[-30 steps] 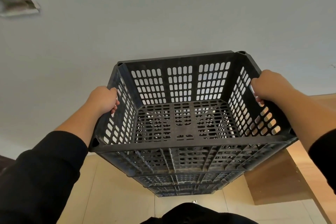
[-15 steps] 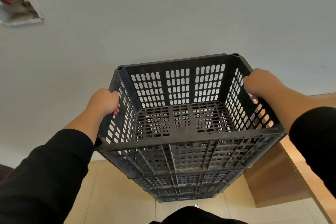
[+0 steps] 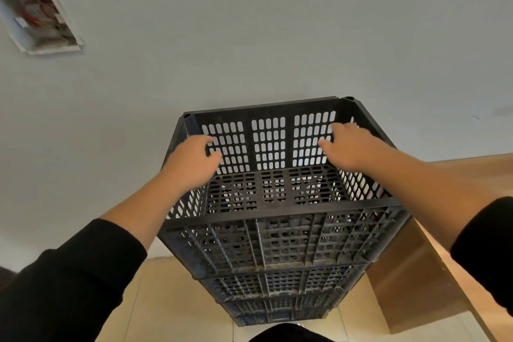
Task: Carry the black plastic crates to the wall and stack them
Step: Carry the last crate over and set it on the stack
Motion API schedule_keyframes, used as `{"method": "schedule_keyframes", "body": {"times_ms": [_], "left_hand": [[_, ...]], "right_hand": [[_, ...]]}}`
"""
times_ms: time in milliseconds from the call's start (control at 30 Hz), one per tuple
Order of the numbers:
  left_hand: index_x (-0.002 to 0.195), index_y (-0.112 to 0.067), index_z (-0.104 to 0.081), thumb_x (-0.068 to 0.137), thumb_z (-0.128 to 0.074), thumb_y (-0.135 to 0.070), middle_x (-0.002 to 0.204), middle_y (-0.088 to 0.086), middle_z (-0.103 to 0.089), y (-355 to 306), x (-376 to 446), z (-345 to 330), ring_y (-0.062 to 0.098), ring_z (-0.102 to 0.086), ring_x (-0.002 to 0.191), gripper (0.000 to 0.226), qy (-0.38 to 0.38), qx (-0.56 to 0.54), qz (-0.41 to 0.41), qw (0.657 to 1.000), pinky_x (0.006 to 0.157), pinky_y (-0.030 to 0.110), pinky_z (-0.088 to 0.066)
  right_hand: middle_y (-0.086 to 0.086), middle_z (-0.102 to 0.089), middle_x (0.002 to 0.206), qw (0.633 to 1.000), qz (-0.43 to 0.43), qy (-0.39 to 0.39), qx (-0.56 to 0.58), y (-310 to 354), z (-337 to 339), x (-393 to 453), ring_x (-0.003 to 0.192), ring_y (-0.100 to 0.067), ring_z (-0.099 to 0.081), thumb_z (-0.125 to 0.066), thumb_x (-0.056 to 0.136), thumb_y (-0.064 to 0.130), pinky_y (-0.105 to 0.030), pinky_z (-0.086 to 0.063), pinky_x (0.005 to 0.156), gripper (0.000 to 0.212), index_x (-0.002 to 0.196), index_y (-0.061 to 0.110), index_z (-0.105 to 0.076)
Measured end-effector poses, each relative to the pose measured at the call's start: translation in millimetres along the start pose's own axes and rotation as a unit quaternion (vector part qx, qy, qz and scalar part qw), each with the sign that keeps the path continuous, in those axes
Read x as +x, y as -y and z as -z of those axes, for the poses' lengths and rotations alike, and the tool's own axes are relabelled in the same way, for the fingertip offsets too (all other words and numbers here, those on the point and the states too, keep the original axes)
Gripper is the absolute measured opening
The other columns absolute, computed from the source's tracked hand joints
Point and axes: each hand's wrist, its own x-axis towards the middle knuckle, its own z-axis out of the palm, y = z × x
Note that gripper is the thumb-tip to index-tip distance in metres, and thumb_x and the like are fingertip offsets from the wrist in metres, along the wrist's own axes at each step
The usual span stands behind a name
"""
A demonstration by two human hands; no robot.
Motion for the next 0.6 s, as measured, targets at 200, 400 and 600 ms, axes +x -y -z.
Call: {"method": "schedule_keyframes", "body": {"times_ms": [200,400,600], "left_hand": [[0.165,-0.018,-0.030,0.107,-0.034,-0.059,0.173,0.001,-0.025,-59,-43,-34,0.018,-0.022,0.158,0.071,0.092,0.032,-0.082,0.992,0.128,0.045,-0.021],[0.167,-0.022,-0.023,0.104,-0.018,-0.065,0.175,0.000,-0.017,-61,-49,-73,0.017,-0.010,0.161,0.076,0.026,0.043,-0.056,0.997,0.129,0.047,-0.016],[0.169,-0.027,-0.010,0.107,-0.021,-0.058,0.177,-0.005,-0.002,-62,-50,-77,0.012,0.007,0.161,0.070,0.016,0.063,-0.063,0.996,0.130,0.043,-0.002]], "right_hand": [[-0.012,-0.045,0.158,0.994,0.101,0.040,0.006,40,-36,-49,0.146,-0.031,-0.041,-0.020,0.107,0.057,-0.053,-0.035,0.119,0.068,0.156,0.013,-0.036],[0.000,-0.036,0.165,0.995,0.092,0.030,0.027,44,-56,-55,0.158,-0.024,-0.019,-0.014,0.106,0.057,-0.056,-0.016,0.126,0.065,0.158,0.024,-0.035],[0.002,-0.028,0.169,0.995,0.096,0.020,0.018,41,-60,-55,0.160,-0.023,-0.008,-0.016,0.108,0.054,-0.054,-0.011,0.127,0.063,0.161,0.022,-0.030]]}}
